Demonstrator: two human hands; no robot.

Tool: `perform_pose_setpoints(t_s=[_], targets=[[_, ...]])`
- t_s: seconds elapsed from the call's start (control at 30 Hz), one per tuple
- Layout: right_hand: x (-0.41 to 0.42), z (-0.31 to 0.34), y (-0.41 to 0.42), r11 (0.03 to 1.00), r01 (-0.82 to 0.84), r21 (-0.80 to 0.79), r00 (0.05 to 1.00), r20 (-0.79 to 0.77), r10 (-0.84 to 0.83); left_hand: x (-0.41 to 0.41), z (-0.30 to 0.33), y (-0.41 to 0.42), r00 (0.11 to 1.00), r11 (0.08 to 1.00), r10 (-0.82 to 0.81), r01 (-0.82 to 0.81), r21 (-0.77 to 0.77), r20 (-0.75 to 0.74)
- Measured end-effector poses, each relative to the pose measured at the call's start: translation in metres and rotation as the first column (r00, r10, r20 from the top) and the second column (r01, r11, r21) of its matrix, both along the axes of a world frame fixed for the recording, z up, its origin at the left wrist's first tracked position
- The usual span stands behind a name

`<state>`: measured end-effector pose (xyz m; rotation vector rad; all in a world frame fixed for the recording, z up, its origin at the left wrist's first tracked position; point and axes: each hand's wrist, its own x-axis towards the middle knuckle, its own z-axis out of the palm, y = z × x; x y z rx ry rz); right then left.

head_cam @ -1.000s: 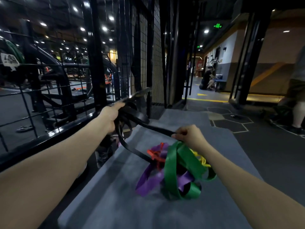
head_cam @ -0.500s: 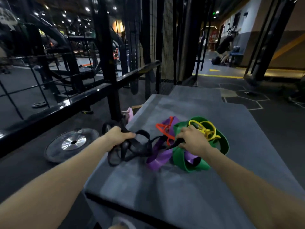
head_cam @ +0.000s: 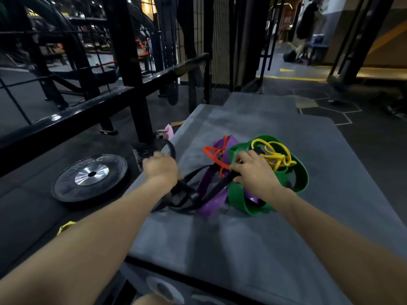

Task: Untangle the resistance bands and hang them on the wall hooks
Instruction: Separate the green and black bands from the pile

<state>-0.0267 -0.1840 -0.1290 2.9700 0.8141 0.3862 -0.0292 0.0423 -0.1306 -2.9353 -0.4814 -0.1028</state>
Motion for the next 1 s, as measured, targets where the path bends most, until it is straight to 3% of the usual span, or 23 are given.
perform_pose_setpoints(t_s=[0.07, 0.13, 0.2, 0.27, 0.3, 0.33, 0.43, 0.6, 0.77, 0.87, 0.93, 1.0], targets=[[0.001, -0.003, -0.002, 0.999, -0.005, 0.046, 0.999, 0.041, 0.003, 0.013, 0.005, -0.013, 0.999, 0.994, 0.013, -0.018, -0.107, -0.049], [0.005, -0.006, -0.004, 0.996, -0.027, 0.088, 0.995, 0.093, 0.019, 0.023, 0.011, -0.022, 0.996, 0.987, -0.03, 0.043, -0.154, 0.09], [0.011, -0.01, -0.003, 0.996, -0.026, 0.083, 0.99, 0.14, 0.015, 0.032, 0.006, -0.036, 0.96, 0.903, -0.135, 0.222, -0.367, 0.247], [0.015, -0.014, 0.001, 0.996, -0.034, 0.08, 0.984, 0.179, 0.019, 0.031, -0.002, -0.051, 0.915, 0.52, -0.298, 0.394, -0.758, 0.271], [0.016, -0.016, 0.003, 0.994, -0.06, 0.088, 0.979, 0.202, 0.041, 0.029, -0.009, -0.057, 0.897, 0.379, -0.381, 0.374, -0.846, 0.226], [0.018, -0.017, 0.004, 0.991, -0.086, 0.104, 0.976, 0.209, 0.063, 0.026, -0.018, -0.061, 0.855, 0.33, -0.496, 0.349, -0.877, 0.154], [0.022, -0.019, -0.003, 0.985, -0.097, 0.144, 0.983, 0.169, 0.072, 0.031, -0.045, -0.055, 0.783, 0.58, -0.622, 0.467, -0.668, 0.008], [0.023, -0.019, -0.019, 0.972, -0.136, 0.193, 0.98, 0.171, 0.103, 0.058, -0.049, -0.039, 0.813, 0.611, -0.579, 0.477, -0.632, 0.054], [0.025, -0.023, -0.029, 0.972, -0.128, 0.196, 0.964, 0.254, 0.076, 0.072, -0.051, -0.021, 0.873, 0.731, -0.48, 0.34, -0.591, -0.091], [0.032, -0.029, -0.036, 0.978, -0.148, 0.144, 0.936, 0.339, 0.091, 0.072, -0.054, -0.015, 0.885, 0.688, -0.444, 0.238, -0.685, -0.139], [0.033, -0.032, -0.034, 0.991, -0.126, 0.035, 0.935, 0.338, 0.107, 0.072, -0.054, -0.014, 0.87, 0.761, -0.45, 0.256, -0.596, -0.201], [0.032, -0.029, -0.026, 0.999, -0.034, -0.041, 0.962, 0.27, 0.044, 0.071, -0.055, -0.019, 0.86, 0.854, -0.452, 0.34, -0.394, -0.238]])
